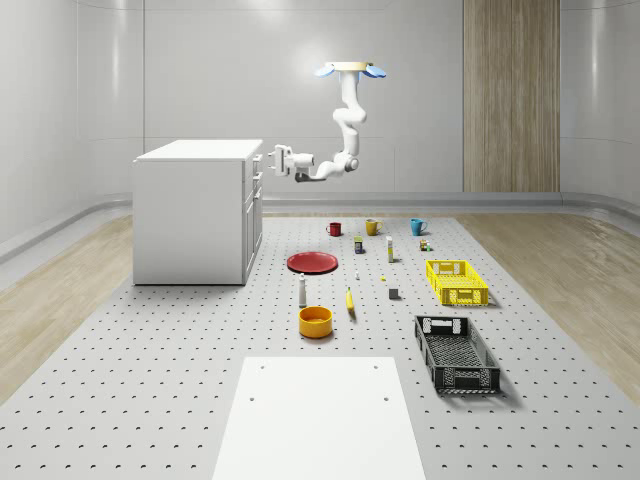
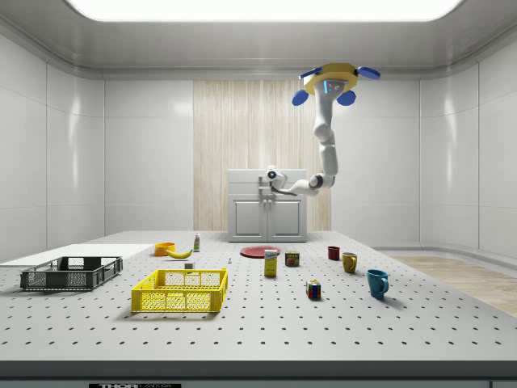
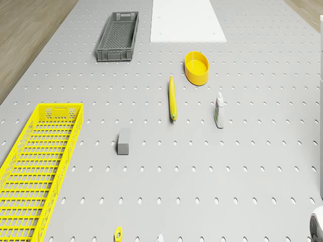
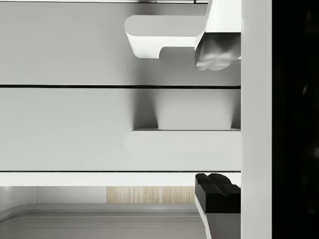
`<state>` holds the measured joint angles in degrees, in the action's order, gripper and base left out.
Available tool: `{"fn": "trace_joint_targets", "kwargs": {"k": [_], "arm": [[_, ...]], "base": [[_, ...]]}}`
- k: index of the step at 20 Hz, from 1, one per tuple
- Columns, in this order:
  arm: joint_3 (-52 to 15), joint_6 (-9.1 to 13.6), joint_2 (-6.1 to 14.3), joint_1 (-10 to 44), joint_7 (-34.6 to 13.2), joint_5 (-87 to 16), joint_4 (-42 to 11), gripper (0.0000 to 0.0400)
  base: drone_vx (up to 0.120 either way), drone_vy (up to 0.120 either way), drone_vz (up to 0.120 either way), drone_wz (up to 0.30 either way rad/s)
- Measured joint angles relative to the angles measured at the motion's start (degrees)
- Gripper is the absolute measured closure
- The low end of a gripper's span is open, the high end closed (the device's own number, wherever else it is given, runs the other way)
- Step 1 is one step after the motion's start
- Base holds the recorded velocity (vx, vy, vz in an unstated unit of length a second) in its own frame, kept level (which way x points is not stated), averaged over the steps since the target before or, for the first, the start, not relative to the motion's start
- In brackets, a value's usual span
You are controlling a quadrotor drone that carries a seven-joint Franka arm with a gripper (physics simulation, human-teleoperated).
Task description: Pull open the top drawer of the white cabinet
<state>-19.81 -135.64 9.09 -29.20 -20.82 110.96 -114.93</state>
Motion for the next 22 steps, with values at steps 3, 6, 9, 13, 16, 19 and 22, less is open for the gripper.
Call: {"fn": "trace_joint_targets", "kwargs": {"k": [3,6,9,13,16,19,22], "arm": [[-0.38,-0.14,-1.08,0.74,-0.05,-0.34,1.13,0.0095],[-1.10,-0.80,-2.32,1.16,0.03,-0.45,2.48,0.0095],[-1.82,-1.61,-3.53,1.33,0.14,-0.53,3.83,0.0095],[-2.83,-3.02,-5.36,1.32,0.36,-0.62,5.88,0.0095],[-3.33,-4.01,-6.59,1.10,0.51,-0.71,7.27,0.0095],[-3.35,-4.61,-7.40,0.58,0.78,-0.66,8.05,0.0095],[-2.84,-4.81,-7.95,-0.31,1.45,-0.28,8.23,0.0095]], "base": [[0.000,0.000,0.000,0.000],[0.000,0.000,0.000,0.000],[0.000,0.000,0.000,0.000],[0.000,0.000,0.000,0.000],[0.000,0.000,0.000,0.000],[0.000,0.000,0.000,0.000],[0.000,0.000,0.000,0.000]]}}
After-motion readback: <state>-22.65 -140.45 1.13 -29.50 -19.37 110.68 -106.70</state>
